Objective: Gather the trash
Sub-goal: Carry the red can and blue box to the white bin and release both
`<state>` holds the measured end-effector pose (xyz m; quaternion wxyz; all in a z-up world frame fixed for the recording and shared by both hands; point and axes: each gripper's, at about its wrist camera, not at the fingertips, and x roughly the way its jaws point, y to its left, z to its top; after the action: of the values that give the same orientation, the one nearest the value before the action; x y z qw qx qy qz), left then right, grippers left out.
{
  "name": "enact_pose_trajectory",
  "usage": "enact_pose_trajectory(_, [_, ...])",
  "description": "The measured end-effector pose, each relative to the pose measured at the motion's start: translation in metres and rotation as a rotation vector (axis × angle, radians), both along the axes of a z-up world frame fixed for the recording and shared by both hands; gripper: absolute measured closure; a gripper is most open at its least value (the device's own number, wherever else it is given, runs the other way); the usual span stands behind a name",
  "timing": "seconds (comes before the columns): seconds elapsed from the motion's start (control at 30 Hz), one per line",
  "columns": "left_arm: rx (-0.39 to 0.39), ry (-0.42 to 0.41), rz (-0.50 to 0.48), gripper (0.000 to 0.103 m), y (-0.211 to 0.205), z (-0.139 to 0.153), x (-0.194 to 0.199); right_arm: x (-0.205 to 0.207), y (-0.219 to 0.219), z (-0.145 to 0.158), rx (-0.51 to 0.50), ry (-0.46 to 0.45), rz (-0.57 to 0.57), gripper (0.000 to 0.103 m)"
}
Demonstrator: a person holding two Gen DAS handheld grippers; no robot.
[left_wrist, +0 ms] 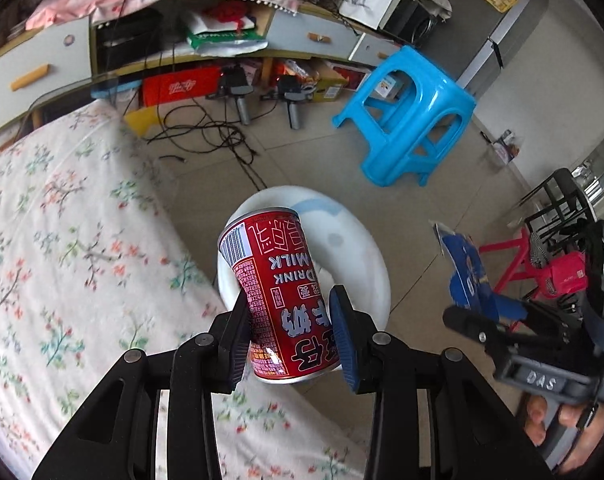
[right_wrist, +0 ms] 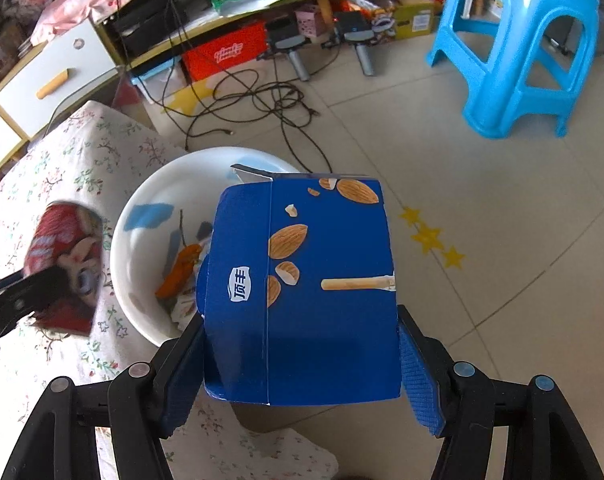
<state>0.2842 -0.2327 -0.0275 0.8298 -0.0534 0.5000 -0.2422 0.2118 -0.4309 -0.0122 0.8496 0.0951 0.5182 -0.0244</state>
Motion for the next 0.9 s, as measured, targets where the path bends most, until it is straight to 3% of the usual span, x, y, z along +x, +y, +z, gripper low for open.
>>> enact_pose_trajectory(0.07, [0.022,-0.018,-0.016,0.059,-0.003,0.0,0.004,0.0,-0.003,0.0,0.005,0.0,-0.004,0.03])
enact_pose_trajectory(0.13, [0.066,-0.038,0.0,0.031,-0.001,0.004,0.004,0.0,-0.004,0.0,0.007,-0.001,-0.007,0.03])
enact_pose_trajectory(0.2, [0.077,-0.059,0.018,0.024,0.004,0.008,0.0,0.001,-0.005,0.0,0.01,-0.001,-0.009,0.03])
enact_pose_trajectory(0.37, [0.119,-0.06,0.041,0.02,0.025,0.01,-0.011,0.002,-0.003,0.0,0.011,-0.002,-0.007,0.03])
enact_pose_trajectory(0.53, [0.146,-0.058,0.072,0.006,0.052,0.007,-0.025,0.006,0.004,-0.002,0.006,0.004,-0.005,0.03])
enact_pose_trajectory(0.9, [0.212,-0.081,0.131,0.004,0.1,0.015,-0.056,0.027,0.033,-0.009,0.01,-0.002,0.012,0.029])
